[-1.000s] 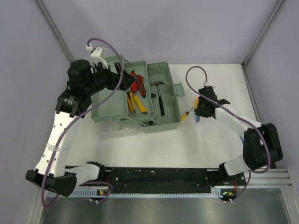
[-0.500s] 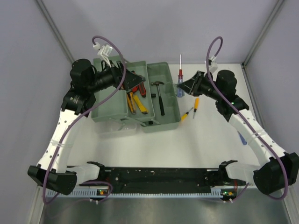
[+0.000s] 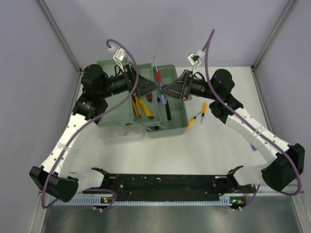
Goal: Pack the tool kit
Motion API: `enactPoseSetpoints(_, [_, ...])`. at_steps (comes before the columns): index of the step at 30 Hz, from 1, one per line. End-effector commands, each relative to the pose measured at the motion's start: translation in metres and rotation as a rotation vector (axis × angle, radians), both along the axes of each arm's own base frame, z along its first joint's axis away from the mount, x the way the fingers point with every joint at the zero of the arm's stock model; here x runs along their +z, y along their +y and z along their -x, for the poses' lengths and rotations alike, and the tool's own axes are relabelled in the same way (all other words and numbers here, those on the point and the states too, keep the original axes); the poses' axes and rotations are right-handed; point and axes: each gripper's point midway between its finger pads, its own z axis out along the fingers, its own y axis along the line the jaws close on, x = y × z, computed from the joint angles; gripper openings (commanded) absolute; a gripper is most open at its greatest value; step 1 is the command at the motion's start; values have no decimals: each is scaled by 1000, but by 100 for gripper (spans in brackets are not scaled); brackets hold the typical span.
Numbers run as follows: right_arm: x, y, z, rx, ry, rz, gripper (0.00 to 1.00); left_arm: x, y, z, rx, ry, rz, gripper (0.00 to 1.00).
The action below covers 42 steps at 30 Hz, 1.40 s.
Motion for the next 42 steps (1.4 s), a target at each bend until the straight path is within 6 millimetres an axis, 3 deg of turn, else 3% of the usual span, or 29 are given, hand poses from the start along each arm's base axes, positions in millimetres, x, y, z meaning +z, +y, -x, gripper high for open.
enactPoseSetpoints(1, [40, 4, 21, 72, -115, -79, 7, 17, 0, 4, 13, -94, 32, 81])
enactPoseSetpoints(6, [40, 10, 26, 92, -119, -80, 7, 10, -5, 3, 7, -74, 23, 71])
enactPoseSetpoints(12, [39, 18, 27, 107, -123, -83, 8, 9, -6, -2, 29, -63, 18, 47])
enactPoseSetpoints(15, [34, 20, 23, 94, -107, -69, 8, 10, -5, -2, 37, -65, 13, 28])
enactPoseSetpoints(18, [25, 21, 12, 44, -77, -35, 10, 7, -3, -5, 55, -68, -10, 1])
enactPoseSetpoints(21, [4, 18, -9, -72, -59, 52, 26, 0, 8, -18, 148, -77, -115, 0])
enactPoseSetpoints(23, [-9, 12, -23, -161, -55, 103, 49, -9, 21, -30, 228, -61, -207, 0])
enactPoseSetpoints(27, [-27, -13, -48, -334, -22, 160, 70, -27, 51, -45, 339, -2, -346, 0])
enactPoseSetpoints(30, [-45, -39, -65, -444, 34, 210, 70, -39, 80, -57, 434, 55, -411, 0])
enactPoseSetpoints(34, [-74, -78, -87, -600, 125, 291, 68, -74, 125, -76, 571, 187, -523, 0])
enactPoseSetpoints(37, [-107, -119, -102, -792, 228, 388, 67, -107, 155, -89, 661, 280, -618, 0])
enactPoseSetpoints(42, [-172, -183, -109, -1068, 393, 568, 64, -148, 181, -104, 738, 403, -727, 0])
